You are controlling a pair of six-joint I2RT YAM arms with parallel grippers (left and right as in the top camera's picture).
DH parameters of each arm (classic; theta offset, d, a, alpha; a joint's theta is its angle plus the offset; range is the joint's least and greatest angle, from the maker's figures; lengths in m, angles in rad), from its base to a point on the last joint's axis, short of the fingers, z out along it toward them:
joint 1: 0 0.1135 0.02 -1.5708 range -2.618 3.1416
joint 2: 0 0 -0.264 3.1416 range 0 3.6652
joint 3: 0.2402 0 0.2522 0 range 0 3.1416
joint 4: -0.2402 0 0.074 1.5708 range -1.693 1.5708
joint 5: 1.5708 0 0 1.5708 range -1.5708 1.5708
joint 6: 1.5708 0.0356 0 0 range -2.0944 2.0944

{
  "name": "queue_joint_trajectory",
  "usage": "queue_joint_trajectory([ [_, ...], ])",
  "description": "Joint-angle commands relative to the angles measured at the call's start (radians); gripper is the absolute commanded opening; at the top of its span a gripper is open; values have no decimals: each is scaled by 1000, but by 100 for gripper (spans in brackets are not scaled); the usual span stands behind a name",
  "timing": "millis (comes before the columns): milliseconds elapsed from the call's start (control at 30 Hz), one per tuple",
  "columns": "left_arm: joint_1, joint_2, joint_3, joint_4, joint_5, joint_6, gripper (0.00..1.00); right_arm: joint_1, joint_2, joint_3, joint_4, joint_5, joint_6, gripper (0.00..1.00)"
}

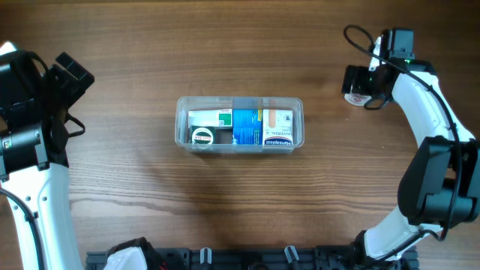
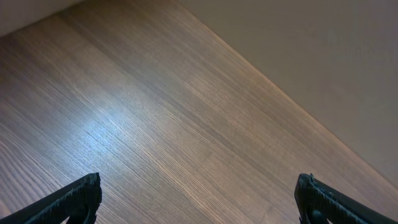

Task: Pack container
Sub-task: 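Grasp the small white bottle with the right gripper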

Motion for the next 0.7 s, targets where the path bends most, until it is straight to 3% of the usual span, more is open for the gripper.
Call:
queue_joint_trajectory([
  [0,7,3,0,2,5,-9,100,2,22,0,37,-46,55,95],
  [67,7,3,0,2,5,-9,100,2,22,0,47,-45,54,85],
  [167,7,3,0,2,5,-9,100,2,22,0,76,-45,43,85],
  [233,7,3,0,2,5,-9,100,2,22,0,84,-45,43,78],
  [267,7,3,0,2,5,-9,100,2,22,0,86,-45,43,73],
  [333,7,3,0,2,5,-9,100,2,22,0,93,-45,6,47],
  [433,7,3,0,2,5,-9,100,2,22,0,94,-36,-19,38],
  [567,7,3,0,2,5,-9,100,2,22,0,98,-33,-35,35],
  [667,7,3,0,2,5,-9,100,2,22,0,117,-33,-35,16],
])
